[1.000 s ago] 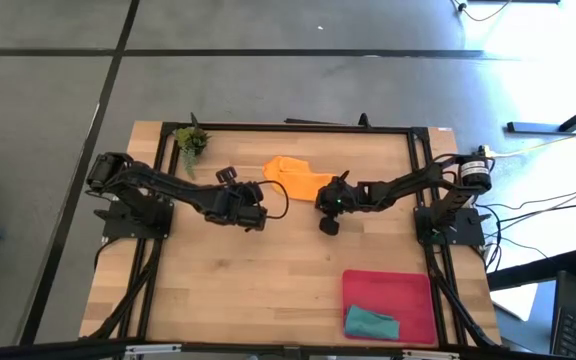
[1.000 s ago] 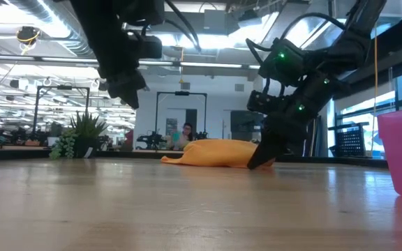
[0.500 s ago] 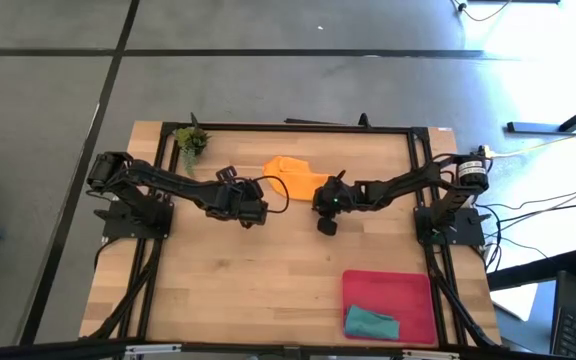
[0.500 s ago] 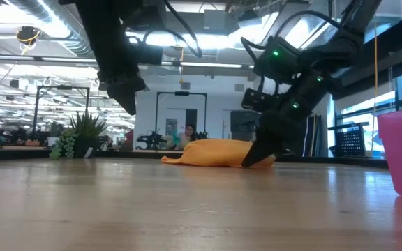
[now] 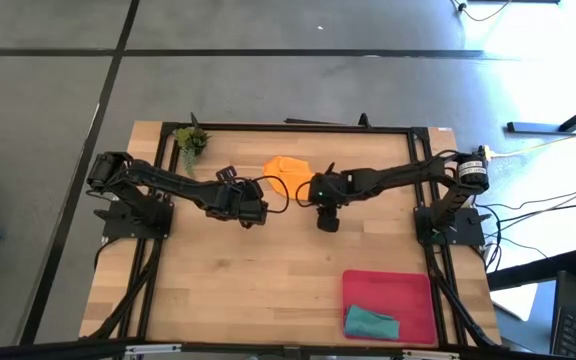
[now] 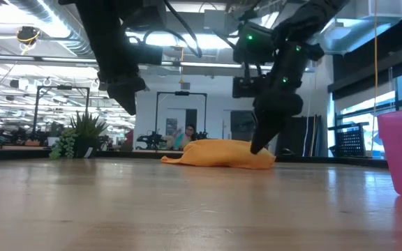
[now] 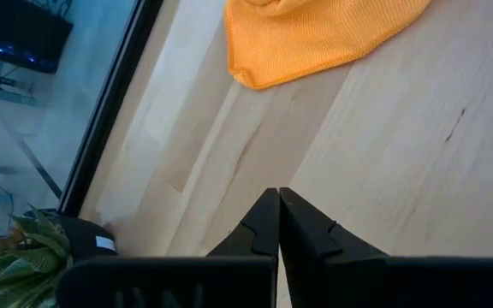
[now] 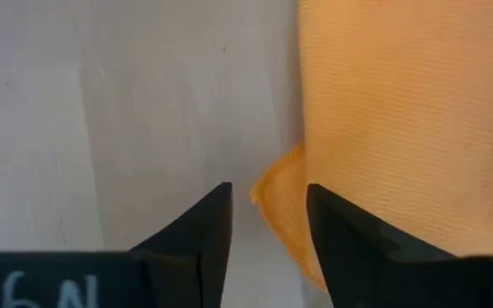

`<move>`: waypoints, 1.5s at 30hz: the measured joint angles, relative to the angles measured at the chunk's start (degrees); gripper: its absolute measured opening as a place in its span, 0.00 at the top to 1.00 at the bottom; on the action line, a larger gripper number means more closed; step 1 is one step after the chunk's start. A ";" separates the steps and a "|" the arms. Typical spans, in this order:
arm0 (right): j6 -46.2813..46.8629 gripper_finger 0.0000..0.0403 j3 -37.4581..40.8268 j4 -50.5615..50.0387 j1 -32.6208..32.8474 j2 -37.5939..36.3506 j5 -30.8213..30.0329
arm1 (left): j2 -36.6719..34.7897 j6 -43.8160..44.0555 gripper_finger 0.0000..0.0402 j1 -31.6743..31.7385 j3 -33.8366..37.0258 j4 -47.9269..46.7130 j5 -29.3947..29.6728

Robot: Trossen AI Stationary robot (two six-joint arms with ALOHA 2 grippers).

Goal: Roll microfiber towels into tight, uniform cylinder then place into a basket
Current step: Fold the orange microfiber cloth

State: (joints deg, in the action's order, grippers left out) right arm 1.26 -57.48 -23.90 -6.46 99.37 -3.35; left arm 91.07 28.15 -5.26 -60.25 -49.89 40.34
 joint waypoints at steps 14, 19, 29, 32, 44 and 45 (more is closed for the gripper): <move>-3.30 0.62 9.83 14.79 0.03 0.04 -0.96 | 0.00 -0.01 1.00 0.00 0.00 0.02 0.01; -3.11 0.65 10.76 16.06 0.02 -0.04 -2.62 | 0.00 -0.01 1.00 0.00 0.00 0.04 0.02; -3.04 0.97 11.00 16.61 -0.09 -0.04 -4.15 | 0.00 -0.92 1.00 0.37 0.00 0.22 0.57; -3.00 0.98 11.02 16.74 -0.09 -0.02 -4.16 | 0.00 -1.87 1.00 1.39 0.00 1.47 0.65; -1.51 0.99 11.02 16.83 -0.09 -0.02 -3.92 | 0.00 -4.77 0.80 9.50 0.00 7.47 -3.30; -1.51 0.99 11.02 16.83 -0.09 -0.02 -3.89 | 0.00 -4.73 0.79 10.83 0.00 8.10 -5.28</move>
State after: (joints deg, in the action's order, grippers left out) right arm -0.25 -46.46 -7.07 -6.55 99.35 -7.25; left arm 91.07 23.42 5.57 -60.25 -41.79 35.06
